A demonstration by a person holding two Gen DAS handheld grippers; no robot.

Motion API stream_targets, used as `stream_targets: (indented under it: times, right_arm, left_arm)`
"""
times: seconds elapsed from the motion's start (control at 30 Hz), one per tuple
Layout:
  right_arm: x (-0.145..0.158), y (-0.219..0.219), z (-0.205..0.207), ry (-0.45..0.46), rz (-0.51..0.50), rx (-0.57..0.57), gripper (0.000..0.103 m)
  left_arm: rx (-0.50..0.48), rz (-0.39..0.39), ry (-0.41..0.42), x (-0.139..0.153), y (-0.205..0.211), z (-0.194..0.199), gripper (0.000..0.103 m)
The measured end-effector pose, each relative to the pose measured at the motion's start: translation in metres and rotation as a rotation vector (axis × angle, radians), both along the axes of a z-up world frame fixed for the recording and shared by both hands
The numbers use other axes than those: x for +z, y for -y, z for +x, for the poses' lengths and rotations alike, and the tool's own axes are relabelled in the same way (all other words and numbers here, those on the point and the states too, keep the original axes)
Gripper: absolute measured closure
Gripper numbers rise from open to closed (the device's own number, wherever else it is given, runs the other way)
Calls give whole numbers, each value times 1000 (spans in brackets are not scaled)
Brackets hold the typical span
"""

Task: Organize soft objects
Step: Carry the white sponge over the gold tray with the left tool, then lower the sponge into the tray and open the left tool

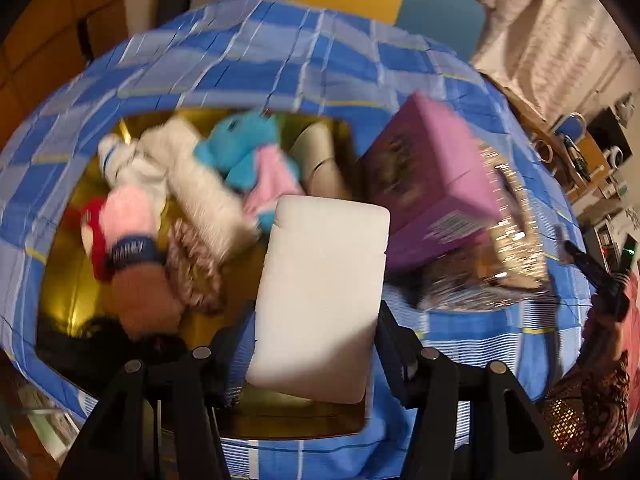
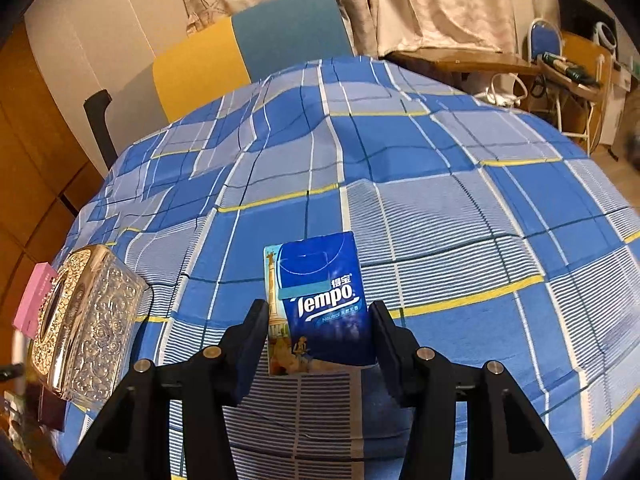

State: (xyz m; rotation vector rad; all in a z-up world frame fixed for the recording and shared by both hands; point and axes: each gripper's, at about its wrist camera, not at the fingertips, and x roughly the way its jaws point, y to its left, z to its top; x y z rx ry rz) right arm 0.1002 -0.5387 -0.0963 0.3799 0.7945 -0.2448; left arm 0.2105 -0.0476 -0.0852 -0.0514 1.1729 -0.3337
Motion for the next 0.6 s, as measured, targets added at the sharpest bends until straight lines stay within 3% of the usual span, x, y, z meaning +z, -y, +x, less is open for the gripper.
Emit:
stream_targets:
  times: [0.33,0.6]
  right_arm:
    - [21,-23,-27,67,-25,-34,51]
    - [51,-76,-44,117,-74,38,51]
  left_arm:
    - [83,90,-6,-39,-26,3,40]
    - [100,21,5,-42,-41,-22,32]
